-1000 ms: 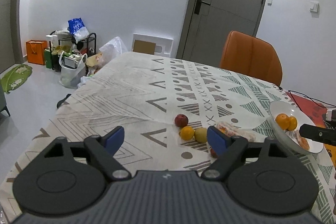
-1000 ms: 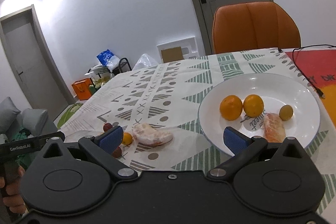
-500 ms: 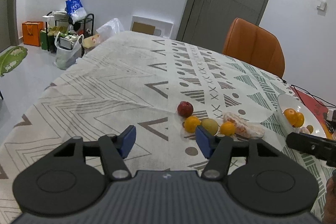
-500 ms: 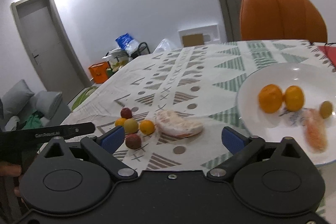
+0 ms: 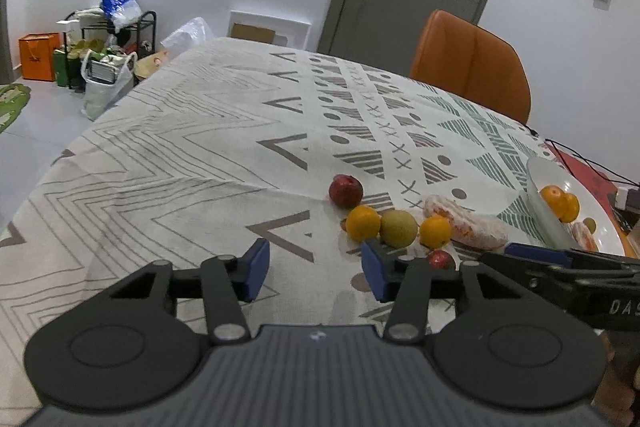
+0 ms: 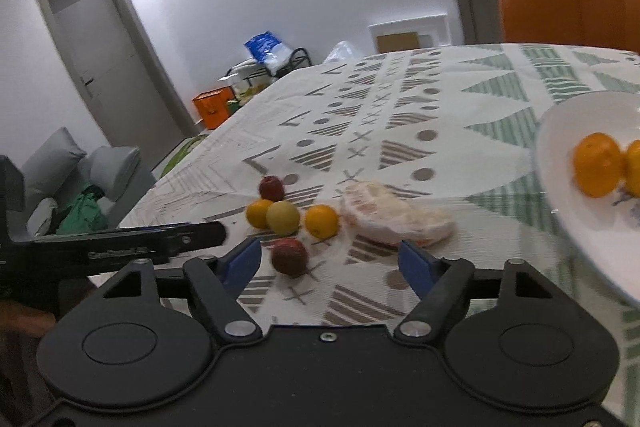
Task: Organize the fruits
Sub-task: 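Grasp a red plum with the right tool while the left tool grasps a mandarin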
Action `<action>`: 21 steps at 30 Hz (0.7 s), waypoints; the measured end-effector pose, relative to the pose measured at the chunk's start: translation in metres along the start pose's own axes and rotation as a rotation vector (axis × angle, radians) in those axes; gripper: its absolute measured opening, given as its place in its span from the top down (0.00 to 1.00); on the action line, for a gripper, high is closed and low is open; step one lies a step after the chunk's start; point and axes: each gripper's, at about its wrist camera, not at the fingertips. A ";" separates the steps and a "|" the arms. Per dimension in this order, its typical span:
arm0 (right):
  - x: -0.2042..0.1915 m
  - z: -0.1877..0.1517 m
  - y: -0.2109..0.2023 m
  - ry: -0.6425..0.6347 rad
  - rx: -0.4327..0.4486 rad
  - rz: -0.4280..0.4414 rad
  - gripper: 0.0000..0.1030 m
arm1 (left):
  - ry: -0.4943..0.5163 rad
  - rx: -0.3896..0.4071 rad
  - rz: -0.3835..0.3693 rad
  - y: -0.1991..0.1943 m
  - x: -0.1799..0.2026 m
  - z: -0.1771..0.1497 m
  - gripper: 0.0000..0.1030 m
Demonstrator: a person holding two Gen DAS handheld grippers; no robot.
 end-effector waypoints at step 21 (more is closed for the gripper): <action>-0.013 -0.006 0.021 0.001 -0.024 -0.021 0.77 | 0.084 0.007 -0.120 0.028 0.002 0.015 0.56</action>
Point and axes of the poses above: each gripper's, at about its wrist camera, not at the fingertips, and y roughly the way its jaws point, x to its right, z to its top, and after that the axes turned 15 degrees about y, right-handed
